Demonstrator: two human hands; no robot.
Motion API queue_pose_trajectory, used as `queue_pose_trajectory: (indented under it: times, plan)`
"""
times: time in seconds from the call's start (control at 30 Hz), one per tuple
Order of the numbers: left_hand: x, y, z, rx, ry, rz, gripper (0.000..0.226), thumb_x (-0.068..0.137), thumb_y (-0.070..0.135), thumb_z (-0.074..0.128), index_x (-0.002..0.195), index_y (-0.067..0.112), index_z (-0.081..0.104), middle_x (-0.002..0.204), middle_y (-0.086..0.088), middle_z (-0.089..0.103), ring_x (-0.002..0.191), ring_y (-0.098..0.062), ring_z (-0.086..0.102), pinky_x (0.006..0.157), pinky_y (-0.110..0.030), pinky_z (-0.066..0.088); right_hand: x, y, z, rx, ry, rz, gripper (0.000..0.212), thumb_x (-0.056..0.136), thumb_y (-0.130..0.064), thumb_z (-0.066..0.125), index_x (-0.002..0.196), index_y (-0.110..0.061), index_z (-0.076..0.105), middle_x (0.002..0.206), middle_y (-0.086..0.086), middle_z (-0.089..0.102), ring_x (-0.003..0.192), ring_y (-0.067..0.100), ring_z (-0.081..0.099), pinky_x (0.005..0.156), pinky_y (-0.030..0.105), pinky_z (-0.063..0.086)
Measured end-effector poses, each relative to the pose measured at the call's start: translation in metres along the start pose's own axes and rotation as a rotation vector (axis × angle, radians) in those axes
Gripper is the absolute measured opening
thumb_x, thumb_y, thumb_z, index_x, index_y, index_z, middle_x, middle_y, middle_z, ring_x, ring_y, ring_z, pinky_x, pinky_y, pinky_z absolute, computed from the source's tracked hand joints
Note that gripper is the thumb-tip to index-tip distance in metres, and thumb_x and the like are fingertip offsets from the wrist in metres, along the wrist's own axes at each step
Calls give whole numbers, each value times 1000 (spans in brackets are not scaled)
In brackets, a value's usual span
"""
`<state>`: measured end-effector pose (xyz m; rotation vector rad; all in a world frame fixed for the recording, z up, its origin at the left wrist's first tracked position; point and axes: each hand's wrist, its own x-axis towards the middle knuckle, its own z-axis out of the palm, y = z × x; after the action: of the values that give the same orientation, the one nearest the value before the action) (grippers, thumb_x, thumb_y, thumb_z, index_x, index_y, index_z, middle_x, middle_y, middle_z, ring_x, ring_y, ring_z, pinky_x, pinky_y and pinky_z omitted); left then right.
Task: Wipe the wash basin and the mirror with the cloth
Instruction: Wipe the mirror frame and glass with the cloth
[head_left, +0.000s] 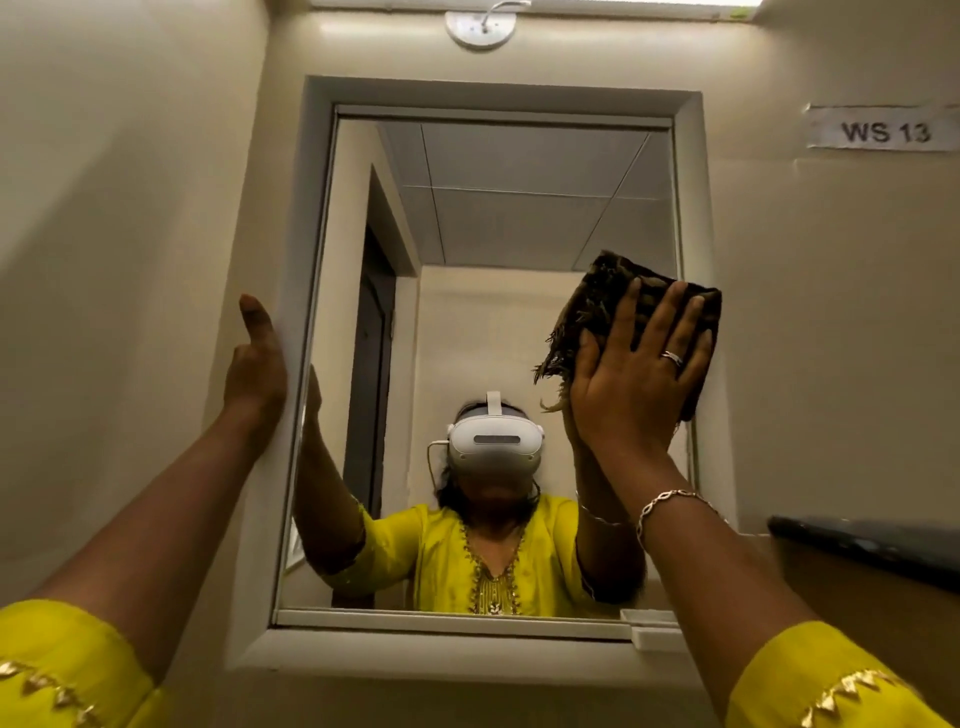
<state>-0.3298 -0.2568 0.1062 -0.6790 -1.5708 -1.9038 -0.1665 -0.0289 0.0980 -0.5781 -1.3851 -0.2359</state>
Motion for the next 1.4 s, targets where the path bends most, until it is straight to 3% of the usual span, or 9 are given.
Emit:
queue_pose_trajectory:
  times: [0.1,0.27,0.5,0.63,0.77,1.03,1.13,1.23,1.4]
  plan:
    - [-4,3,0,-32,-4,6,63,89,64,4,73,21,46,80,-18,54,84,-38,57,89,-51,47,-6,-17,4,37,4,7,64,92,-46,20,146,-11,21,151,24,17,139,43,13,112,52,7]
    - [-5,3,-1,-115,-27,-14,62,87,68,4,72,23,45,73,-14,48,80,-31,51,76,-48,45,-14,-51,6,49,-21,-32,63,92,-45,20,146,-11,20,151,25,16,139,43,13,112,53,8]
    - [-7,4,-3,-135,-28,-11,59,89,63,5,68,23,42,77,-15,47,80,-28,48,77,-50,46,-32,-136,19,52,-57,-196,63,90,-45,24,143,-12,26,148,26,24,137,44,20,109,51,3]
    - [-5,2,-3,-136,-26,12,55,91,60,2,63,27,36,77,-15,48,74,-25,47,69,-39,39,-32,-166,23,54,-72,-223,63,91,-45,29,145,-13,21,150,26,18,139,43,14,109,51,0]
    - [3,-5,-2,-113,-35,1,69,91,59,0,91,19,57,91,-6,59,78,-14,52,70,-27,39,-33,-182,21,110,-143,-327,64,94,-45,29,147,-16,8,154,22,1,141,40,-3,110,49,-9]
    - [10,-8,-1,-150,-71,37,84,93,56,2,102,-3,61,89,-18,64,77,-25,62,64,-26,49,-43,-183,22,120,-150,-494,64,92,-46,30,147,-17,15,153,22,7,141,40,2,109,49,-8]
    - [8,-7,-3,-170,-77,17,77,91,59,3,87,6,60,90,-20,61,83,-32,62,76,-37,53,-51,-172,22,160,-129,-520,62,89,-46,30,144,-17,27,152,22,17,140,40,11,111,50,1]
    - [4,-5,-5,-103,-29,45,61,91,60,3,67,22,45,85,-17,54,79,-26,53,74,-40,45,-57,-154,20,189,-134,-552,61,89,-44,33,143,-17,29,151,22,20,140,40,13,111,50,5]
    - [2,-3,-5,-70,-9,55,50,92,58,6,63,30,34,80,-15,47,76,-24,46,69,-39,38,-56,-116,13,186,-144,-564,61,89,-44,35,143,-19,28,152,20,19,141,38,12,113,48,4]
